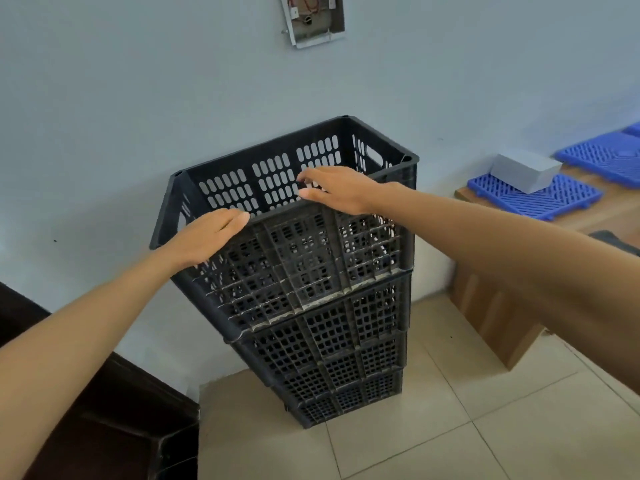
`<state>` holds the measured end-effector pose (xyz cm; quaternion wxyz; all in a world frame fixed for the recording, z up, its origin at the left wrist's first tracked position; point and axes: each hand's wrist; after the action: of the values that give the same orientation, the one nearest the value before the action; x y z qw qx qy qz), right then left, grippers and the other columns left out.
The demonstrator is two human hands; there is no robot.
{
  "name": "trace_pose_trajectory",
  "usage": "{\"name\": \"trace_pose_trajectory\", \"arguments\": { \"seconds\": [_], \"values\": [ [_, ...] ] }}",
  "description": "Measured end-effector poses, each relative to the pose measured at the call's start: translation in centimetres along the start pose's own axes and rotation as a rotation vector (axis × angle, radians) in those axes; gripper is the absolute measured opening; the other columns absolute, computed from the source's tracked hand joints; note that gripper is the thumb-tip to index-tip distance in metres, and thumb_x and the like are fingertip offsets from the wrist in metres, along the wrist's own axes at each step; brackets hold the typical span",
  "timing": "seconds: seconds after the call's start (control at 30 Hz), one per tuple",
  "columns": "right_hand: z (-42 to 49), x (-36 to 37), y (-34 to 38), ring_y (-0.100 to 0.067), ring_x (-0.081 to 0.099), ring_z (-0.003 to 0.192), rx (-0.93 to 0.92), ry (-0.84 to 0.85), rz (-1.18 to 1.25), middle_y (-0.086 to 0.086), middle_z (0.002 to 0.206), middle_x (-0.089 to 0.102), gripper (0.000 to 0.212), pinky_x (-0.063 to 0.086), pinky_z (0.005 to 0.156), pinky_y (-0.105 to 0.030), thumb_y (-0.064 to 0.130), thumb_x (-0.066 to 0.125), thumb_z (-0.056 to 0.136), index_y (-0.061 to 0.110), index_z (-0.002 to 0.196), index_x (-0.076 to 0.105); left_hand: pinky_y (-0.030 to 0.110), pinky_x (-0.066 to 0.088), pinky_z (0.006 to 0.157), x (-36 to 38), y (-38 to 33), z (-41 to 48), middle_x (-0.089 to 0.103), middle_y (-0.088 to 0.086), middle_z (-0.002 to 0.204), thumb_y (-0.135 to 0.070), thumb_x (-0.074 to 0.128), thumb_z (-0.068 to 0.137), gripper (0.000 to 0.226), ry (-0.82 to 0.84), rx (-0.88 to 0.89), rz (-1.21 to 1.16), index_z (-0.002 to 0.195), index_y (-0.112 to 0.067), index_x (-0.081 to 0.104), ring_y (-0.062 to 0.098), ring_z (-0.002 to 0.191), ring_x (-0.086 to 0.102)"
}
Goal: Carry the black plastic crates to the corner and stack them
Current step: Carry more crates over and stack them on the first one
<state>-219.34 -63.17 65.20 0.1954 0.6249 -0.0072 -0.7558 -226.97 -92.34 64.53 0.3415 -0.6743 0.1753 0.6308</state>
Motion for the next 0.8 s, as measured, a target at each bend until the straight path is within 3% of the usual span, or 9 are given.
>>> {"name": "trace_pose_trajectory", "arguments": {
  "seconds": [0.07, 0.13, 0.23, 0.33, 0.43, 0.6, 0.73, 0.8],
  "values": [
    [-0.7, -1.1, -2.5, -0.025, 0.049, 0.124, 0.015, -0.107, -0.126, -0.009, 0.133, 0.055, 0.053, 0.036, 0.105, -0.041, 0.048, 0.029, 0.101, 0.014, 0.139, 0.044, 0.03, 0.035, 0.087, 0.9, -3.5, 2.9, 0.059, -0.003, 0.121, -0.065, 0.014, 0.095, 0.061, -0.044, -0.017, -0.065, 0.113, -0.025, 0.056, 0.018, 0.112, 0.054],
    [-1.5, -2.3, -5.5, -0.024, 0.04, 0.134, 0.071, -0.1, -0.213, -0.008, 0.139, 0.051, 0.051, 0.027, 0.112, -0.042, 0.044, 0.024, 0.103, 0.015, 0.14, 0.044, 0.028, 0.033, 0.088, 1.9, -7.8, 6.3, 0.058, -0.004, 0.124, -0.06, 0.016, 0.099, 0.055, -0.069, 0.006, -0.102, 0.117, -0.027, 0.056, 0.015, 0.114, 0.053],
    [-2.7, -3.7, -10.2, -0.023, 0.016, 0.147, 0.203, 0.036, -0.252, -0.004, 0.154, 0.034, 0.053, 0.011, 0.119, -0.048, 0.042, 0.016, 0.103, 0.018, 0.147, 0.034, 0.028, 0.027, 0.11, 3.5, -14.1, 11.6, 0.041, -0.005, 0.151, -0.055, 0.017, 0.101, 0.058, -0.042, 0.018, -0.178, 0.144, -0.025, 0.043, 0.014, 0.14, 0.036],
    [-3.2, -3.4, -12.4, -0.022, 0.008, 0.149, 0.227, 0.106, -0.19, -0.003, 0.158, 0.025, 0.056, 0.006, 0.12, -0.047, 0.04, 0.01, 0.103, 0.019, 0.152, 0.026, 0.035, 0.02, 0.119, 5.1, -18.5, 14.7, 0.03, -0.003, 0.158, -0.056, 0.013, 0.101, 0.062, -0.002, -0.01, -0.178, 0.152, -0.024, 0.029, 0.015, 0.145, 0.028],
    [-2.5, -2.6, -12.9, -0.024, 0.008, 0.149, 0.189, 0.067, -0.177, -0.006, 0.159, 0.023, 0.056, 0.009, 0.12, -0.043, 0.037, 0.01, 0.103, 0.015, 0.153, 0.023, 0.043, 0.031, 0.111, 6.0, -19.6, 15.1, 0.039, -0.002, 0.154, -0.059, 0.007, 0.099, 0.064, -0.066, -0.018, -0.005, 0.15, -0.03, 0.032, 0.02, 0.141, 0.037],
    [-2.1, -2.6, -13.3, -0.028, 0.0, 0.149, 0.182, 0.119, -0.166, -0.01, 0.162, 0.008, 0.06, 0.006, 0.12, -0.047, 0.042, 0.009, 0.101, 0.015, 0.155, 0.009, 0.042, 0.032, 0.115, 6.4, -19.0, 15.0, 0.039, -0.002, 0.154, -0.057, 0.006, 0.099, 0.062, -0.08, -0.009, 0.064, 0.152, -0.031, 0.027, 0.019, 0.141, 0.037],
    [-1.4, -3.6, -13.4, -0.025, -0.016, 0.147, 0.217, 0.279, -0.039, -0.004, 0.161, -0.013, 0.063, -0.005, 0.118, -0.045, 0.047, 0.01, 0.1, 0.019, 0.154, -0.006, 0.034, 0.018, 0.119, 5.7, -19.4, 15.1, 0.024, -0.003, 0.16, -0.057, 0.008, 0.1, 0.061, 0.051, -0.003, -0.041, 0.155, -0.032, 0.011, 0.016, 0.146, 0.027],
    [-1.4, -3.7, -13.5, -0.024, -0.015, 0.148, 0.221, 0.227, 0.056, -0.005, 0.161, -0.013, 0.063, -0.005, 0.118, -0.045, 0.044, 0.015, 0.102, 0.017, 0.154, -0.005, 0.032, 0.008, 0.122, 5.0, -19.2, 15.5, 0.013, -0.003, 0.163, -0.055, 0.011, 0.101, 0.058, 0.148, -0.006, -0.145, 0.155, -0.034, 0.001, 0.015, 0.149, 0.016]
  ]
}}
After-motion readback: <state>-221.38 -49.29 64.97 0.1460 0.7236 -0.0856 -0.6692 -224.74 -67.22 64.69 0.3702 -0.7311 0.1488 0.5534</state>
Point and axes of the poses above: each hand's wrist, its own z-axis towards the middle knuckle, its own x-axis out of the palm, y = z × x
